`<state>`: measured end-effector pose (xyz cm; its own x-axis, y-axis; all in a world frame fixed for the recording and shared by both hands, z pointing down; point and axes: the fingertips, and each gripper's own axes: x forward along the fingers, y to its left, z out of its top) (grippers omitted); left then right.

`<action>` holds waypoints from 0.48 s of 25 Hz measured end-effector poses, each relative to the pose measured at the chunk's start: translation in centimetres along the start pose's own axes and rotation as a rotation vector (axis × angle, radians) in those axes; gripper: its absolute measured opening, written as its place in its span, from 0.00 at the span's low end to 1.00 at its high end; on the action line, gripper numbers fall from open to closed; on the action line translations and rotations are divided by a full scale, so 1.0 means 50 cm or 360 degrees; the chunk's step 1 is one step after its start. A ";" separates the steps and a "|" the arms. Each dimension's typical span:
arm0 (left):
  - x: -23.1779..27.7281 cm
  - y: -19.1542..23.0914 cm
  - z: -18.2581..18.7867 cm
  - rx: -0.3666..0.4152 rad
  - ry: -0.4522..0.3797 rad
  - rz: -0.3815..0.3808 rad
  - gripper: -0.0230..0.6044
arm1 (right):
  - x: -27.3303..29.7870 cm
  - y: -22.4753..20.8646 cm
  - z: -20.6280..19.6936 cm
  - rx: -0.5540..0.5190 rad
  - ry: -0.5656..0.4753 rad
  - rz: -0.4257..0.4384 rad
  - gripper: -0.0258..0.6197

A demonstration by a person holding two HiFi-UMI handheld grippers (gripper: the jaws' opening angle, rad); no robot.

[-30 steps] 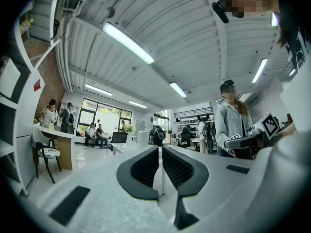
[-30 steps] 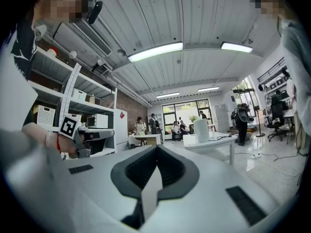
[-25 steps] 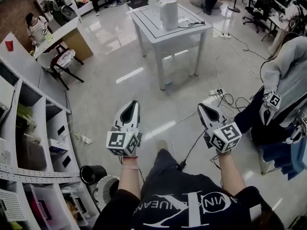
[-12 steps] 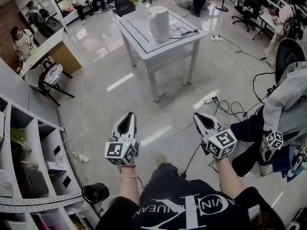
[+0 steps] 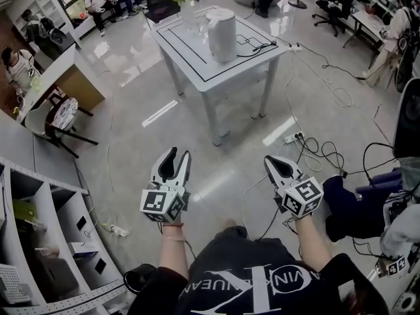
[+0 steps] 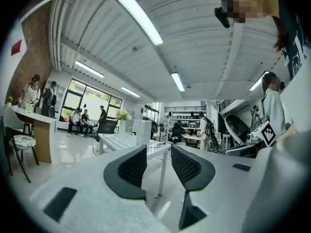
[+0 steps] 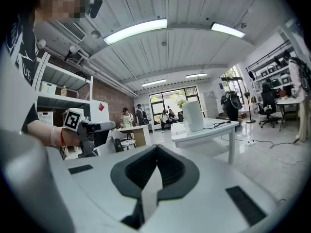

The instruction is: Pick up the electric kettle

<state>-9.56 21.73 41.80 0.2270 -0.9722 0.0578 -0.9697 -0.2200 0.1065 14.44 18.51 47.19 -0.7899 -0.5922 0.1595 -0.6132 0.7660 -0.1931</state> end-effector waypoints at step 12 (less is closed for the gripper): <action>0.011 0.070 -0.018 0.0001 -0.0007 -0.0072 0.24 | 0.052 0.001 0.012 0.0011 -0.0016 -0.0059 0.04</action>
<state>-12.73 20.52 43.08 0.2704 -0.9615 0.0488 -0.9584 -0.2640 0.1084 12.32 16.86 47.04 -0.7668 -0.6225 0.1567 -0.6419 0.7419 -0.1940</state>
